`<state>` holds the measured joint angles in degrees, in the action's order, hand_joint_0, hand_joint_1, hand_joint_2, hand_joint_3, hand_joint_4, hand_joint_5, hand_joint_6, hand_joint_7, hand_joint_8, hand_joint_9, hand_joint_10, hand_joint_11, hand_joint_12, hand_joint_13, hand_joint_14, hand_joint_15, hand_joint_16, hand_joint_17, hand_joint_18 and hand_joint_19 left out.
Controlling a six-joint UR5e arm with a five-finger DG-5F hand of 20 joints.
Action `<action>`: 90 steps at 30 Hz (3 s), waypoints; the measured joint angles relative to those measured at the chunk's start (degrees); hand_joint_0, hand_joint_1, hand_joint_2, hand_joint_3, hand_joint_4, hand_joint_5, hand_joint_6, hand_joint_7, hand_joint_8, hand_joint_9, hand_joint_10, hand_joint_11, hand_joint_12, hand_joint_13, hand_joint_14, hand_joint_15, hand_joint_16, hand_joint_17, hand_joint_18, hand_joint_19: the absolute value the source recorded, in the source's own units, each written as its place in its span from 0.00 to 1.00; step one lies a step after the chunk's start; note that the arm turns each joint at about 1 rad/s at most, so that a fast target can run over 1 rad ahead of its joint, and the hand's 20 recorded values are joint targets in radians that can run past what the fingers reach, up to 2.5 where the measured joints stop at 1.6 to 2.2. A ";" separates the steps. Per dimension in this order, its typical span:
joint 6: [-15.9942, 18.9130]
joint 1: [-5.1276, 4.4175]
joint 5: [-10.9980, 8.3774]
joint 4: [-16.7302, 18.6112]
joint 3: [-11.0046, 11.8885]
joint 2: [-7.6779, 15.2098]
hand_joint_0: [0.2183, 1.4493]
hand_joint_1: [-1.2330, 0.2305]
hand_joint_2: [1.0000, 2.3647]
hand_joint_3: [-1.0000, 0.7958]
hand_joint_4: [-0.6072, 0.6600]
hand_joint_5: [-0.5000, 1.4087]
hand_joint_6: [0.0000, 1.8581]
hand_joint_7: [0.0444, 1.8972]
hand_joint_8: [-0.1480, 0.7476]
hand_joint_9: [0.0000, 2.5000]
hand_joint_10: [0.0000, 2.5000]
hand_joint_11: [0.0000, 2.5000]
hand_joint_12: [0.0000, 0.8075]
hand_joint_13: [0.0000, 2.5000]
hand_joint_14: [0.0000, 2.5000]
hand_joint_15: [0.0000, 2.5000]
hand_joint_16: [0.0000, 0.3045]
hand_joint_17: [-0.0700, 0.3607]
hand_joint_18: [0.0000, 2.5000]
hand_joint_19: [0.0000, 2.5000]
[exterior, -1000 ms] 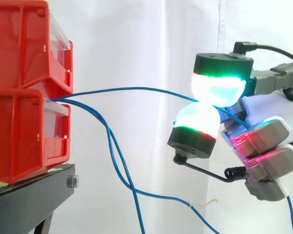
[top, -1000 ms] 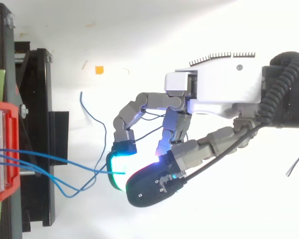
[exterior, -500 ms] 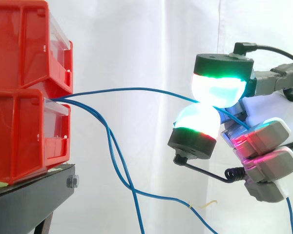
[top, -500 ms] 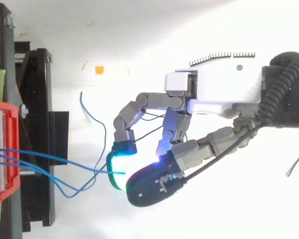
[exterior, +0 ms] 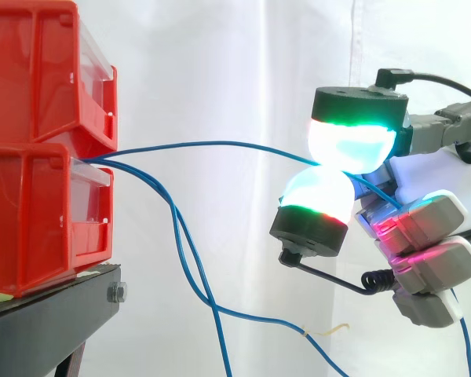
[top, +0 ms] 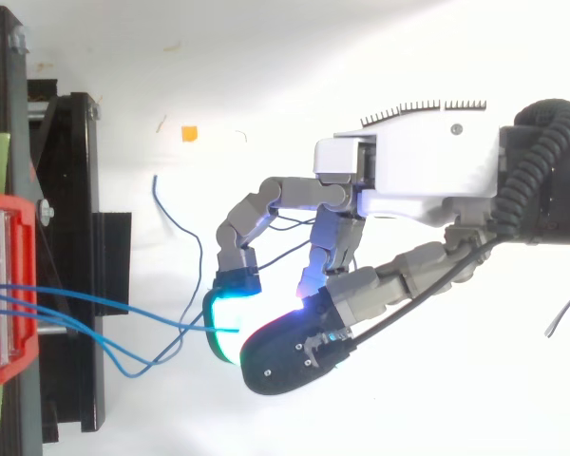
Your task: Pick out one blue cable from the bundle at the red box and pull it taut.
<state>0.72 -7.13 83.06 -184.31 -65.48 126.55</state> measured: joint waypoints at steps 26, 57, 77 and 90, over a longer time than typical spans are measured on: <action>0.00 0.01 0.00 0.00 -0.06 0.01 0.39 0.28 0.02 0.48 0.37 0.20 0.50 0.53 0.49 0.54 0.01 0.37 0.43 0.49 0.01 0.33 0.14 0.39 0.40 0.25; -0.01 0.00 0.00 0.00 -0.12 -0.01 0.39 0.28 0.02 0.48 0.37 0.20 0.50 0.54 0.50 0.55 0.01 0.37 0.44 0.49 0.01 0.32 0.15 0.39 0.39 0.24; 0.00 0.01 0.00 0.00 -0.17 0.00 0.39 0.28 0.02 0.48 0.36 0.20 0.50 0.54 0.50 0.55 0.01 0.37 0.45 0.48 0.01 0.31 0.15 0.39 0.39 0.24; 0.01 0.00 0.00 0.00 -0.19 0.00 0.39 0.28 0.02 0.48 0.36 0.20 0.50 0.53 0.50 0.55 0.01 0.37 0.45 0.48 0.01 0.31 0.15 0.39 0.39 0.24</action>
<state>0.74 -7.14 83.05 -184.31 -65.67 126.55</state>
